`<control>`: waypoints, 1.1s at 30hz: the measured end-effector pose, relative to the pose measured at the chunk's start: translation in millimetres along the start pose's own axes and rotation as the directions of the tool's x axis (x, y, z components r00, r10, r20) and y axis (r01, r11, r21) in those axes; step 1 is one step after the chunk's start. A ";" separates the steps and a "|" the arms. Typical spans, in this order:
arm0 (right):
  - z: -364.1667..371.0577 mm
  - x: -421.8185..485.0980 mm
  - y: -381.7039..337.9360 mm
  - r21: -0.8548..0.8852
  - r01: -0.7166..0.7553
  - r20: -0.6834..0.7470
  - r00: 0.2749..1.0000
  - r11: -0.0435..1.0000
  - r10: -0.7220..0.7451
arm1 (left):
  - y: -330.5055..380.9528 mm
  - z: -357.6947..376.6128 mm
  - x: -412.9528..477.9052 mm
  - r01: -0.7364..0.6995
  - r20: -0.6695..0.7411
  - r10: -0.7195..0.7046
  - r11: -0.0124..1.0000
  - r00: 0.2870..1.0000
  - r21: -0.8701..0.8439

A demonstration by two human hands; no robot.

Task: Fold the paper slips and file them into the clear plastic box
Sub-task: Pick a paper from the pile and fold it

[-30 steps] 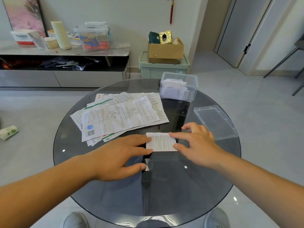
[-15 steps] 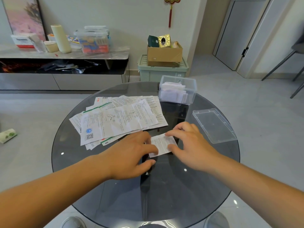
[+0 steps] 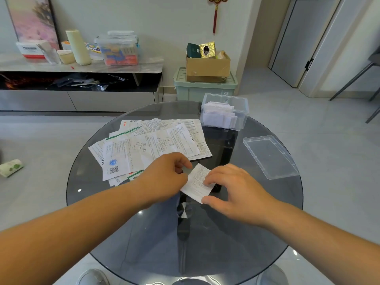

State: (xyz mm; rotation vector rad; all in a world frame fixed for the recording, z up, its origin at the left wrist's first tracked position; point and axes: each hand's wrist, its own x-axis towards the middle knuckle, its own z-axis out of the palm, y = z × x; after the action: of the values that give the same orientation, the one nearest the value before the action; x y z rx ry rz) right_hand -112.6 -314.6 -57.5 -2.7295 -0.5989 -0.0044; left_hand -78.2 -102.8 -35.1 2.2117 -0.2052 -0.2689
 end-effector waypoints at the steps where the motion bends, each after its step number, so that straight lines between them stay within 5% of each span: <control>1: -0.7 -0.4 -0.6 -0.007 -0.001 0.002 1.000 1.000 0.001 | 0.9 -0.3 -0.5 0.033 0.013 -0.033 0.999 0.999 -0.036; 17: 0.3 -3.6 -1.9 -0.030 0.019 0.042 0.999 0.999 -0.018 | 9.0 -6.6 0.0 0.261 0.259 -0.215 0.953 0.942 -0.157; 29: 2.3 -2.2 -3.3 -0.033 0.019 0.025 1.000 0.999 -0.018 | 16.5 -10.5 -4.4 0.486 0.494 -0.224 0.714 0.840 -0.503; 33: 3.5 -1.3 -2.8 -0.035 0.005 0.000 1.000 0.999 -0.005 | 14.9 -8.6 -3.3 0.526 0.468 -0.272 0.613 0.841 -0.589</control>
State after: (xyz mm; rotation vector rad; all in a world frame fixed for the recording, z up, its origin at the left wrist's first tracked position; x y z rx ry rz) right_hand -115.2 -311.6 -60.0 -2.7616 -0.6118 -0.0160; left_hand -79.9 -104.5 -17.7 1.3913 0.2142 -0.8413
